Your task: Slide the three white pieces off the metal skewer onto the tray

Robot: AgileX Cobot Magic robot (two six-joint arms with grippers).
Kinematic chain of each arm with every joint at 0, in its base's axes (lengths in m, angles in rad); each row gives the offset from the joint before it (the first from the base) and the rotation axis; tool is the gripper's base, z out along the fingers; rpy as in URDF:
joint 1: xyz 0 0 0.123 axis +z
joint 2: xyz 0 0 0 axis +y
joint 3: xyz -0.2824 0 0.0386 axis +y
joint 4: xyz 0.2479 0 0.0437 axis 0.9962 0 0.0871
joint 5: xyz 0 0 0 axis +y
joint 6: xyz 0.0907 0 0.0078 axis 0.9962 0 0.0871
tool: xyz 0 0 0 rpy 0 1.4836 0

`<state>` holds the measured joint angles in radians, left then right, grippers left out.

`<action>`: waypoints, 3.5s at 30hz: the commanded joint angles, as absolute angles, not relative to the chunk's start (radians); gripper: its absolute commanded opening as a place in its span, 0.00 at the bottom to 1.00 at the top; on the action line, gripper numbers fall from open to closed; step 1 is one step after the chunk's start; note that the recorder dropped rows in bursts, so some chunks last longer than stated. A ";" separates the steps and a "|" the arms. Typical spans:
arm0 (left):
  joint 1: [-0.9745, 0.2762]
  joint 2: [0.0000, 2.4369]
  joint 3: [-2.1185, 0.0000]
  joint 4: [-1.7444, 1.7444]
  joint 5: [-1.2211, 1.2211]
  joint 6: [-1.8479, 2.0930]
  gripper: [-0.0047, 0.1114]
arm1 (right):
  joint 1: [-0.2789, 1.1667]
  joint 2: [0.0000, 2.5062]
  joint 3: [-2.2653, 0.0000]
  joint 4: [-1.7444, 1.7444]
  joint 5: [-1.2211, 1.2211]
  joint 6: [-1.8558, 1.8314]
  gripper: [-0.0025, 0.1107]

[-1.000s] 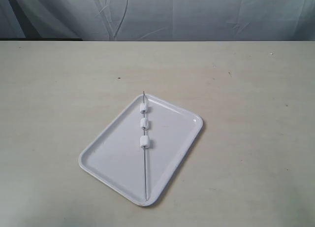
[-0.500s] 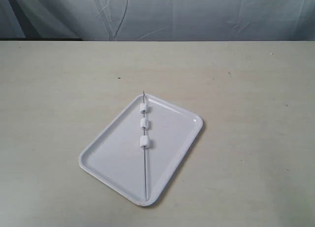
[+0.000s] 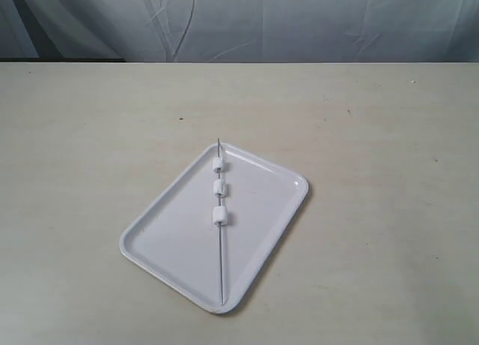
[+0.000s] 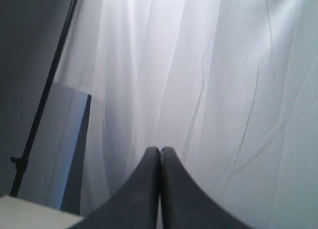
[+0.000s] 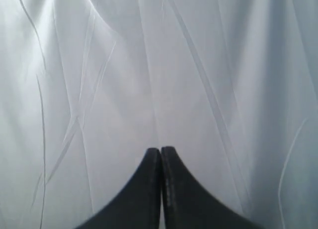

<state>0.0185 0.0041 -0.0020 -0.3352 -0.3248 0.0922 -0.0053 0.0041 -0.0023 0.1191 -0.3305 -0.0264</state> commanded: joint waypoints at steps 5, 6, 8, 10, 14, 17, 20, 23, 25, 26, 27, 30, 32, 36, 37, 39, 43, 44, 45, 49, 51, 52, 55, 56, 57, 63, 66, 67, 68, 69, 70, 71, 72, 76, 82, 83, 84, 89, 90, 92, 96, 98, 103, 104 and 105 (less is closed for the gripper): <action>0.018 0.000 0.000 -0.246 -0.544 0.000 0.04 | -0.010 0.000 0.000 0.132 -0.511 0.063 0.03; 0.018 0.000 0.000 -0.205 -0.559 -0.009 0.04 | -0.010 0.000 0.000 0.132 -0.511 0.091 0.03; 0.018 0.000 0.000 -0.102 -0.620 -0.072 0.04 | -0.010 0.000 0.000 0.132 -0.527 0.192 0.03; 0.018 0.000 0.000 -0.024 -0.656 -0.166 0.04 | -0.010 0.000 0.000 0.132 -0.546 0.284 0.03; 0.018 0.000 -0.094 0.234 -0.471 -0.332 0.04 | -0.010 0.000 -0.095 0.043 -0.352 0.307 0.03; 0.018 0.026 -0.197 0.481 -0.344 -0.500 0.04 | 0.015 0.032 -0.210 0.000 -0.204 0.322 0.02; 0.018 0.113 -0.288 0.682 -0.256 -0.670 0.04 | 0.058 0.119 -0.332 0.000 -0.064 0.322 0.02; 0.013 0.226 -0.367 0.852 -0.254 -0.892 0.04 | 0.107 0.271 -0.468 0.000 0.107 0.322 0.02; 0.007 0.301 -0.401 1.000 -0.293 -1.053 0.04 | 0.149 0.396 -0.555 0.012 0.231 0.317 0.02; 0.006 0.346 -0.414 1.087 -0.325 -1.149 0.04 | 0.173 0.447 -0.589 0.018 0.278 0.299 0.02; 0.006 0.395 -0.422 1.171 -0.362 -1.246 0.04 | 0.198 0.511 -0.631 0.046 0.332 0.268 0.02; 0.006 0.543 -0.446 1.424 -0.492 -1.508 0.04 | 0.268 0.691 -0.743 0.174 0.474 0.110 0.02; 0.006 0.644 -0.456 1.547 -0.590 -1.603 0.04 | 0.306 0.803 -0.815 0.280 0.553 0.000 0.02; 0.006 0.851 -0.459 1.735 -0.694 -1.709 0.04 | 0.353 1.038 -0.905 0.451 0.678 -0.167 0.02; 0.006 0.889 -0.459 1.744 -0.703 -1.741 0.04 | 0.359 1.092 -0.912 0.477 0.694 -0.191 0.02; 0.006 0.975 -0.457 1.744 -0.726 -1.804 0.05 | 0.368 1.183 -0.914 0.500 0.726 -0.218 0.03; 0.006 1.108 -0.457 1.744 -0.761 -1.850 0.12 | 0.402 1.368 -0.912 0.535 0.786 -0.239 0.14; 0.006 1.139 -0.457 1.744 -0.764 -1.850 0.15 | 0.411 1.413 -0.912 0.568 0.781 -0.245 0.20; 0.006 1.170 -0.457 1.744 -0.767 -1.850 0.17 | 0.423 1.456 -0.912 0.606 0.772 -0.255 0.24; 0.006 1.282 -0.457 1.744 -0.784 -1.836 0.31 | 0.475 1.610 -0.912 0.878 0.719 -0.408 0.39; 0.006 1.329 -0.457 1.744 -0.782 -1.836 0.36 | 0.504 1.667 -0.914 0.976 0.703 -0.492 0.38; 0.006 1.354 -0.457 1.744 -0.785 -1.836 0.38 | 0.525 1.706 -0.914 1.025 0.691 -0.537 0.38; 0.006 1.416 -0.457 1.707 -0.816 -1.836 0.40 | 0.570 1.787 -0.940 1.039 0.660 -0.568 0.38; 0.006 1.433 -0.462 1.691 -0.835 -1.825 0.40 | 0.580 1.810 -0.952 1.039 0.660 -0.568 0.38; 0.006 1.447 -0.464 1.679 -0.850 -1.814 0.40 | 0.591 1.828 -0.960 1.042 0.659 -0.568 0.38; 0.006 1.524 -0.471 1.624 -0.917 -1.791 0.40 | 0.613 1.904 -0.987 1.072 0.668 -0.564 0.38; 0.006 1.553 -0.471 1.600 -0.946 -1.786 0.40 | 0.613 1.925 -0.987 1.073 0.693 -0.564 0.38; 0.006 1.560 -0.471 1.594 -0.953 -1.776 0.40 | 0.613 1.929 -0.987 1.073 0.703 -0.564 0.38; 0.006 1.568 -0.471 1.589 -0.959 -1.768 0.40 | 0.613 1.933 -0.987 1.073 0.705 -0.564 0.38; 0.006 1.573 -0.471 1.585 -0.966 -1.768 0.40 | 0.618 1.936 -0.987 1.068 0.706 -0.564 0.38; 0.006 1.575 -0.471 1.585 -0.966 -1.768 0.40 | 0.620 1.941 -0.987 1.065 0.708 -0.564 0.38; 0.006 1.575 -0.471 1.585 -0.968 -1.768 0.40 | 0.624 1.946 -0.987 1.065 0.708 -0.564 0.38; 0.006 1.575 -0.471 1.585 -0.968 -1.768 0.40 | 0.629 1.948 -0.987 1.065 0.708 -0.557 0.38; 0.006 1.575 -0.471 1.581 -0.972 -1.768 0.40 | 0.649 1.967 -0.987 1.072 0.720 -0.546 0.38; 0.006 1.575 -0.471 1.582 -0.996 -1.768 0.40 | 0.654 1.992 -0.987 1.111 0.733 -0.546 0.38; 0.006 1.575 -0.471 1.582 -0.997 -1.768 0.40 | 0.654 1.993 -0.987 1.117 0.733 -0.546 0.38; 0.006 1.575 -0.471 1.582 -0.999 -1.768 0.40 | 0.654 1.994 -0.987 1.118 0.736 -0.546 0.38; 0.006 1.575 -0.471 1.582 -1.004 -1.768 0.40 | 0.654 1.999 -0.987 1.141 0.751 -0.546 0.38; 0.006 1.575 -0.471 1.582 -1.006 -1.768 0.40 | 0.654 1.999 -0.987 1.150 0.750 -0.546 0.38; 0.006 1.575 -0.471 1.582 -1.017 -1.768 0.40 | 0.654 1.999 -0.987 1.165 0.750 -0.546 0.37; 0.006 1.575 -0.471 1.582 -1.024 -1.768 0.40 | 0.654 1.999 -0.987 1.175 0.750 -0.546 0.27; 0.006 1.575 -0.471 1.582 -1.024 -1.768 0.40 | 0.654 1.999 -0.987 1.175 0.747 -0.546 0.19; 0.006 1.575 -0.471 1.582 -1.032 -1.768 0.40 | 0.654 1.999 -0.987 1.175 0.745 -0.546 0.19; 0.006 1.575 -0.471 1.582 -1.032 -1.768 0.40 | 0.654 1.999 -0.987 1.175 0.743 -0.546 0.19; 0.006 1.575 -0.471 1.582 -1.032 -1.768 0.40 | 0.654 1.999 -0.987 1.175 0.743 -0.546 0.20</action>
<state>0.0102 1.5734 -0.4676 1.5946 -1.0260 -1.7715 0.6524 1.9977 -0.9805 1.1736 0.7440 -0.5406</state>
